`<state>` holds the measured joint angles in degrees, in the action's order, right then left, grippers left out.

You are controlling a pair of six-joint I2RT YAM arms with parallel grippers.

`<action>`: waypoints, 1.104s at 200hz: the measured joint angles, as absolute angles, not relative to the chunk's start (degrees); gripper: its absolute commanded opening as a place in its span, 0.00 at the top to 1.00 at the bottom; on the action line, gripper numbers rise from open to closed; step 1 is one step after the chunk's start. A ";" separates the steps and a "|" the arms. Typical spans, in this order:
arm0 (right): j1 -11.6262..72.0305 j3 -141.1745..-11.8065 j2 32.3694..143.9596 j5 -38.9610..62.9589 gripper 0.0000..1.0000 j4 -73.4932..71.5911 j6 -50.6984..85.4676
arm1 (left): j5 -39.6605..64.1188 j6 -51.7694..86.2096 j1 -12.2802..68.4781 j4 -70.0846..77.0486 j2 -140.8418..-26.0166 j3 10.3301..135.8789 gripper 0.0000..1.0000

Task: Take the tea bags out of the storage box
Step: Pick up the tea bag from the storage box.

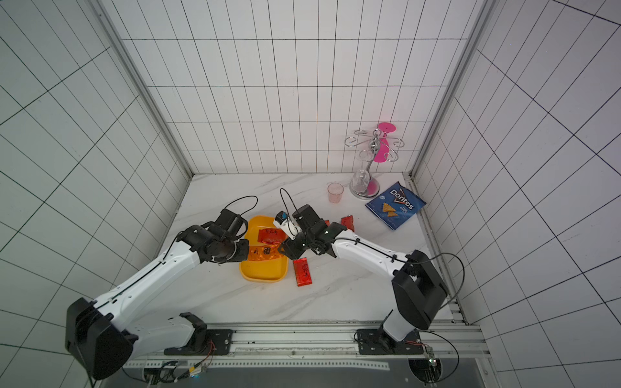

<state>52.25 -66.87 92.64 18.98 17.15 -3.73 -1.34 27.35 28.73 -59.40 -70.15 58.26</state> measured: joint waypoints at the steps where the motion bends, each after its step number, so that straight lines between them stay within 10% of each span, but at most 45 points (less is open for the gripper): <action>1: 52.29 -66.96 92.92 18.72 0.46 17.04 -4.25 | -1.34 27.35 28.73 -59.40 -70.15 58.26 1.00; 160: 53.95 -79.92 110.67 10.72 0.37 14.22 -22.28 | -1.02 27.18 28.84 -59.37 -70.15 58.26 1.00; 221: 54.08 -80.95 112.36 9.80 0.60 14.57 -22.76 | -0.99 27.16 28.84 -59.37 -70.15 58.26 1.00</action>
<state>54.08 -80.95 112.36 9.80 14.57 -22.76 -0.99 27.16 28.84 -59.37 -70.15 58.26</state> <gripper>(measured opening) 0.465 0.078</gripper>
